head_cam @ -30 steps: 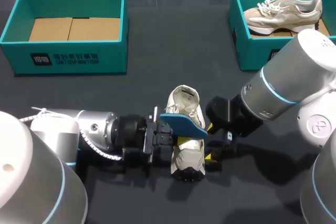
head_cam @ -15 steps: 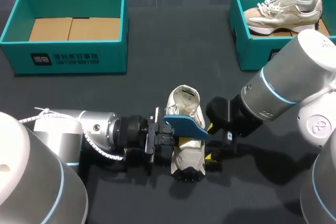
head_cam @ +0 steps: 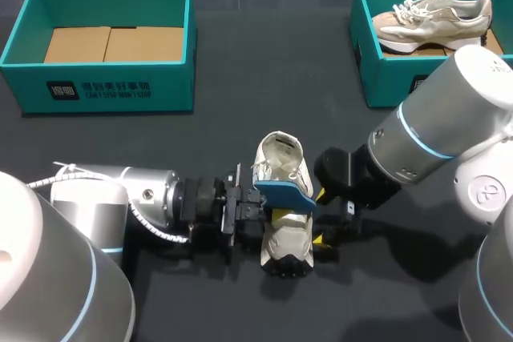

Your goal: Take the shoe out of the shoebox, open the shoe tongue, remove and reinsert the insole, then place the shoe into the shoebox

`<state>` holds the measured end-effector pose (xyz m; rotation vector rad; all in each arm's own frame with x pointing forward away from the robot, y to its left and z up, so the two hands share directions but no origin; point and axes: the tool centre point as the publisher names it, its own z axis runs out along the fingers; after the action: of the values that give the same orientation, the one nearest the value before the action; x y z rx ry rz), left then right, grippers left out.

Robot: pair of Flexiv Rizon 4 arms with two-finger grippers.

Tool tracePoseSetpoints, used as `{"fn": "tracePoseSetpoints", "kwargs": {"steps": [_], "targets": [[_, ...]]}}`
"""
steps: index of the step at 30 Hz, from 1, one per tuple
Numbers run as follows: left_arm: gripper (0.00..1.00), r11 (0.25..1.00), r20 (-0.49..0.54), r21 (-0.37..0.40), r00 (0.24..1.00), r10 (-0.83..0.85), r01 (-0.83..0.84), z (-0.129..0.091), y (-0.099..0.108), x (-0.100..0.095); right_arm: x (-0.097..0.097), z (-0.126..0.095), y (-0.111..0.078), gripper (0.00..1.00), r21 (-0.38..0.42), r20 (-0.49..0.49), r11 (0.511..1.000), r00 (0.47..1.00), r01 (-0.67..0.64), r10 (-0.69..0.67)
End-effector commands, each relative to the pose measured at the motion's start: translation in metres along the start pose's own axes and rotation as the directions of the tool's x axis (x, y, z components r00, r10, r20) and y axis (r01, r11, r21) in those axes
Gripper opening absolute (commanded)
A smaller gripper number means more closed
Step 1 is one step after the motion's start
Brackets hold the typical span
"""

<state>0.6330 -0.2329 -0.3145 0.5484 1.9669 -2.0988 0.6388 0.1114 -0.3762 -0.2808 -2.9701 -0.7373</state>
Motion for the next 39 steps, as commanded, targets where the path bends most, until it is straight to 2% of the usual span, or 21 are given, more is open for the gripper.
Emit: {"fn": "tracePoseSetpoints", "kwargs": {"steps": [1,9,19,30,35,36,39], "targets": [[0.00,1.000,-0.007,-0.005,1.000,0.002,-0.002,0.000,0.008,-0.002,0.001,0.001,0.000,1.00,0.000,0.002,1.000,1.000,-0.001,0.001],[0.00,0.999,-0.030,-0.032,0.999,0.014,-0.015,-0.002,0.020,-0.002,0.001,0.001,0.000,1.00,0.000,0.002,1.000,1.000,-0.001,0.001],[0.00,0.990,-0.031,-0.104,0.996,0.088,-0.091,-0.008,0.036,-0.007,0.001,0.001,0.000,1.00,0.000,0.002,1.000,1.000,-0.001,0.001],[0.00,0.993,-0.011,-0.102,0.998,0.060,-0.061,-0.008,0.035,-0.004,0.001,0.001,0.000,1.00,0.000,0.002,1.000,1.000,-0.001,0.001],[0.24,0.995,-0.006,-0.084,0.999,0.052,-0.052,-0.006,0.027,-0.002,0.001,0.001,0.000,1.00,0.000,0.002,1.000,1.000,-0.001,0.001],[0.27,0.995,-0.005,-0.081,0.999,0.052,-0.052,-0.006,0.026,-0.002,0.001,0.001,0.000,1.00,0.000,0.002,1.000,1.000,-0.001,0.001],[0.27,0.995,0.000,-0.076,0.998,0.063,-0.062,-0.005,0.023,-0.001,0.001,0.001,0.000,1.00,0.000,0.002,1.000,1.000,-0.001,0.001]]}}
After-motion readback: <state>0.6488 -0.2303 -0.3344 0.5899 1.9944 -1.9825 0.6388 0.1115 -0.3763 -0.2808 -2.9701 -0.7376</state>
